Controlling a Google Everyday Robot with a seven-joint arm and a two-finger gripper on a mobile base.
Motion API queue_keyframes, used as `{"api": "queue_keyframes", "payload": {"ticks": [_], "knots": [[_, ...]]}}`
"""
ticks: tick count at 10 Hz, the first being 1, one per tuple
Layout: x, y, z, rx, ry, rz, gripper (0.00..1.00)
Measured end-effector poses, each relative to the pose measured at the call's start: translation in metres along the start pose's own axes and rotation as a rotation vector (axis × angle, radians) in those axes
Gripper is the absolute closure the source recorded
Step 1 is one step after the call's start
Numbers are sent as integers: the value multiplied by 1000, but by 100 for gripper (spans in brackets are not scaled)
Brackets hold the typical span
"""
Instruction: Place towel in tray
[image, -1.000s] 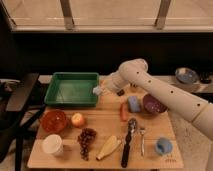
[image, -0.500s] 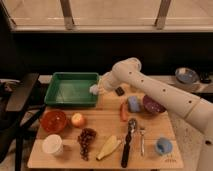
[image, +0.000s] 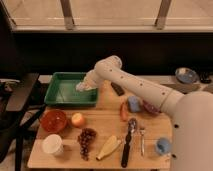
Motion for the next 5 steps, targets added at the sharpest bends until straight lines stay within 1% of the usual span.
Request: {"api": "queue_keyframes", "payload": {"ticks": [1, 2, 3, 4, 5], "knots": [[-2, -5, 16, -9, -11, -16, 100], [2, -8, 29, -16, -17, -21, 96], [7, -9, 42, -25, -22, -21, 86], [11, -8, 54, -37, -30, -21, 74], [15, -5, 63, -45, -35, -17, 65]]}}
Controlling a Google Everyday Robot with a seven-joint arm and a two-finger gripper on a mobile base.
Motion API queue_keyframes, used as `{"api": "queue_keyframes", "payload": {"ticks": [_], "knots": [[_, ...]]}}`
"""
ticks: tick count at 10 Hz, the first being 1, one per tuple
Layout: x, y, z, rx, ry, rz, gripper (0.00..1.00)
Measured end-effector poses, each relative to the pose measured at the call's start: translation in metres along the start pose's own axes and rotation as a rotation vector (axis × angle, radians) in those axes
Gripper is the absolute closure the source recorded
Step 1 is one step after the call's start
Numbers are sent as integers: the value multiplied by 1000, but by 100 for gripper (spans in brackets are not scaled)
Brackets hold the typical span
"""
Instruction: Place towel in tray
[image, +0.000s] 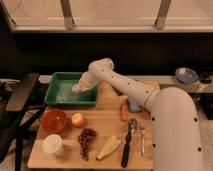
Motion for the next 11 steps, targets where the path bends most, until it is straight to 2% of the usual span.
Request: {"api": "queue_keyframes", "payload": {"ticks": [1, 4, 11], "knots": [[3, 1, 4, -2, -6, 6, 57], [5, 4, 10, -9, -69, 33, 28], [4, 3, 10, -10, -76, 35, 26]]}}
